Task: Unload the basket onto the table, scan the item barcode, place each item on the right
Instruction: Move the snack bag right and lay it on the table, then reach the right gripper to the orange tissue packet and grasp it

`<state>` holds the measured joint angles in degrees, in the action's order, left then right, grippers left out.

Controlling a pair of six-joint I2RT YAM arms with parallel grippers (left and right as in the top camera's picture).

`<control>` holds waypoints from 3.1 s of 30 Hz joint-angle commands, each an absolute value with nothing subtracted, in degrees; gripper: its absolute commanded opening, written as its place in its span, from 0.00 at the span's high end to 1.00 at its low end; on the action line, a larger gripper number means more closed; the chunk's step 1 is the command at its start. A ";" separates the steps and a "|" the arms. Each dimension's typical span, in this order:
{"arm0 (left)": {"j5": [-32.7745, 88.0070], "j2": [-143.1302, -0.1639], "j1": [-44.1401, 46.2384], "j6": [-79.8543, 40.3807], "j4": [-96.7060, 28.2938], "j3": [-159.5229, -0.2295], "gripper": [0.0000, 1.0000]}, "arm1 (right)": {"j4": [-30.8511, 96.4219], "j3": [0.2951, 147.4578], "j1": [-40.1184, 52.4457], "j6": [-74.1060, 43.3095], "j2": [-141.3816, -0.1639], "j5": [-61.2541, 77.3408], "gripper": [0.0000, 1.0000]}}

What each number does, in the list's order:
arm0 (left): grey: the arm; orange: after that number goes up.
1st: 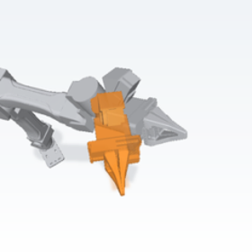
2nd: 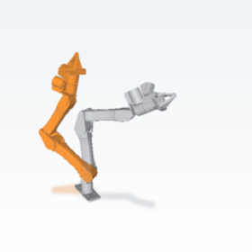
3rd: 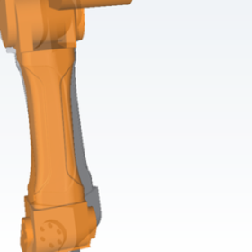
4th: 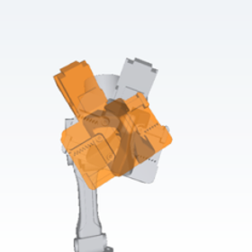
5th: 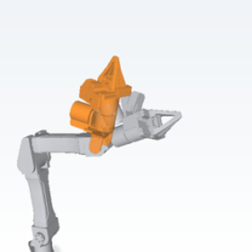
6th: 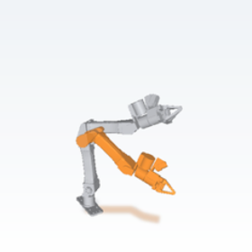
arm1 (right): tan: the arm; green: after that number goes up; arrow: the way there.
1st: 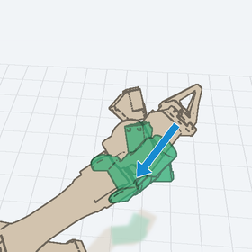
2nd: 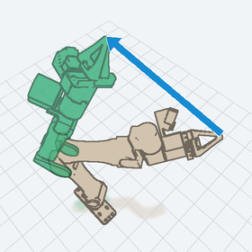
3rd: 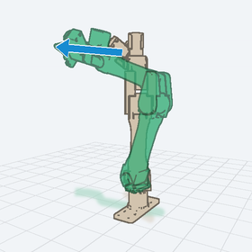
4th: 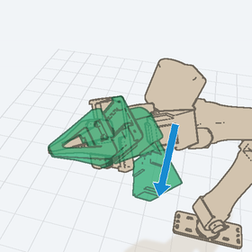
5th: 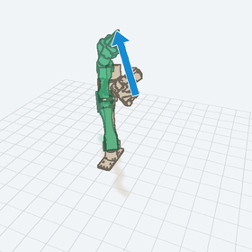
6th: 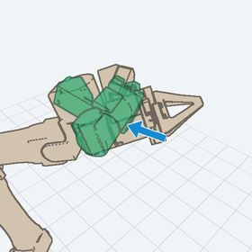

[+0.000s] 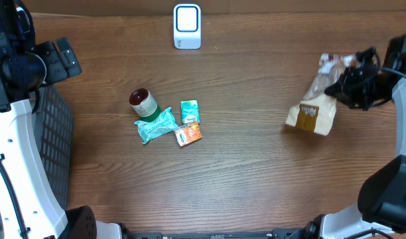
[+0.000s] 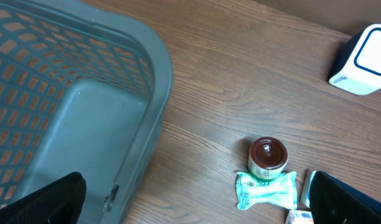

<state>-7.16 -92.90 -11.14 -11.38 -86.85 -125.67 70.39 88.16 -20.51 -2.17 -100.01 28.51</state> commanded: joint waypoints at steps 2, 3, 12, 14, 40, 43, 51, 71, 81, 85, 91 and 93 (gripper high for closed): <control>-7.70 -92.99 -11.22 -10.28 -86.74 -125.75 0.00 | 65.91 81.54 -24.12 -1.45 -99.79 27.90 0.96; -7.70 -92.99 -11.22 -10.28 -86.74 -125.75 0.00 | 65.49 80.66 -24.88 -1.76 -99.81 25.96 0.92; -7.70 -92.99 -11.22 -10.28 -86.74 -125.75 0.00 | 72.47 85.60 -26.06 -4.62 -99.77 21.93 0.48; -7.68 -92.99 -11.22 -10.28 -86.74 -125.73 0.00 | 75.94 89.52 -25.15 -4.43 -99.72 21.91 0.46; -7.68 -92.99 -11.22 -10.28 -86.74 -125.75 0.01 | 51.35 80.47 27.20 -32.34 -100.14 23.33 0.96; -7.68 -92.99 -11.22 -10.28 -86.74 -125.75 0.00 | 47.92 80.16 30.52 -36.53 -100.38 22.26 0.96; -7.70 -92.99 -11.22 -10.28 -86.74 -125.75 0.01 | 40.23 80.07 39.70 -49.08 -105.12 15.92 0.96; -7.68 -92.99 -11.22 -10.28 -86.74 -125.75 0.00 | 35.07 80.07 49.69 -56.07 -117.19 2.20 0.88; -7.68 -92.99 -11.22 -10.28 -86.74 -125.75 0.00 | 51.83 80.49 43.18 -41.34 -116.05 2.96 0.86; -7.70 -92.99 -11.22 -10.28 -86.74 -125.73 0.01 | 56.51 80.49 39.48 -36.23 -113.56 1.19 0.86; -7.68 -92.99 -11.22 -10.28 -86.74 -125.73 0.00 | 56.03 80.49 34.13 -28.32 -109.40 5.61 0.83; -7.68 -92.99 -11.22 -10.28 -86.74 -125.75 0.01 | 55.70 80.49 33.32 -26.57 -108.44 8.82 0.80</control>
